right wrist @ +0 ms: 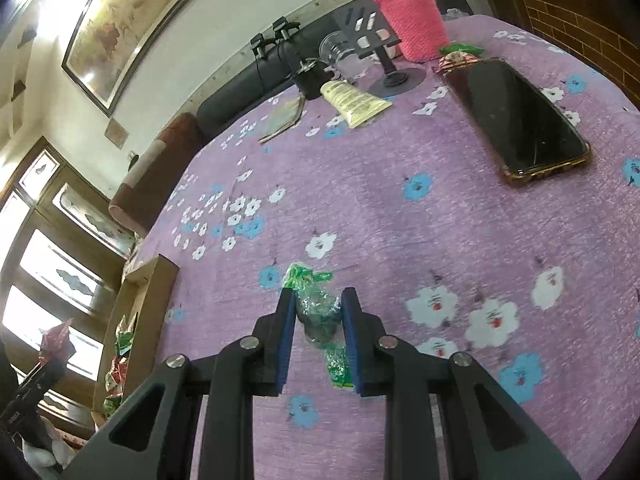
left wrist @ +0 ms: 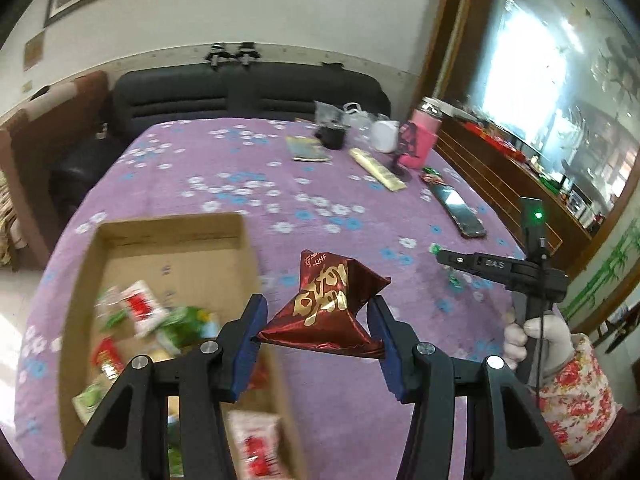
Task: Organize snacks
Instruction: 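Carry both snacks over the tray and open both tools to drop them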
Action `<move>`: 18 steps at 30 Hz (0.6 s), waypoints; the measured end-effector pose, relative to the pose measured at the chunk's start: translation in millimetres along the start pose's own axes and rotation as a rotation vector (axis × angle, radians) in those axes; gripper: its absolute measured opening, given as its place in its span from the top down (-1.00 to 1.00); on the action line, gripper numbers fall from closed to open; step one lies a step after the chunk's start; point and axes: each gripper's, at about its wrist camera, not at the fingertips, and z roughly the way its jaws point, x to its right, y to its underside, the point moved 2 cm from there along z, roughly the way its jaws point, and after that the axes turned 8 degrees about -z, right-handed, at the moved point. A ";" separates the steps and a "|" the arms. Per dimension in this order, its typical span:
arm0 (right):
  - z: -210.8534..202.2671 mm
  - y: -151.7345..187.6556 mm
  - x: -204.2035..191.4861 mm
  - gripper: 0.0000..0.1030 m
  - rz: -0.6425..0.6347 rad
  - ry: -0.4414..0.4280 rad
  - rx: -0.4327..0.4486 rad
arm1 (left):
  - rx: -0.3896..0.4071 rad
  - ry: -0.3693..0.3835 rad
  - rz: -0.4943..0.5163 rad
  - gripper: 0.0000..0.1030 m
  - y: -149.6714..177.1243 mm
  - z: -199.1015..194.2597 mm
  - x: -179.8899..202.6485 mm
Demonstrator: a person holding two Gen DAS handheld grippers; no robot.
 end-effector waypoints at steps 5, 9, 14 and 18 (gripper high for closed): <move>2.7 -0.4 -46.9 0.57 -0.063 -0.039 -0.034 | 0.029 -0.033 -0.037 -0.07 -1.8 -13.8 -35.0; 4.2 -10.0 -99.1 0.57 -0.127 -0.090 -0.053 | 0.044 -0.061 -0.069 -0.07 -3.0 -17.3 -60.1; 17.7 -18.8 -166.2 0.56 -0.208 -0.152 -0.088 | 0.042 -0.102 -0.106 -0.07 -6.0 -15.9 -92.9; 33.5 -19.6 -213.4 0.56 -0.269 -0.171 -0.113 | 0.033 -0.125 -0.133 -0.07 -11.1 -10.6 -115.6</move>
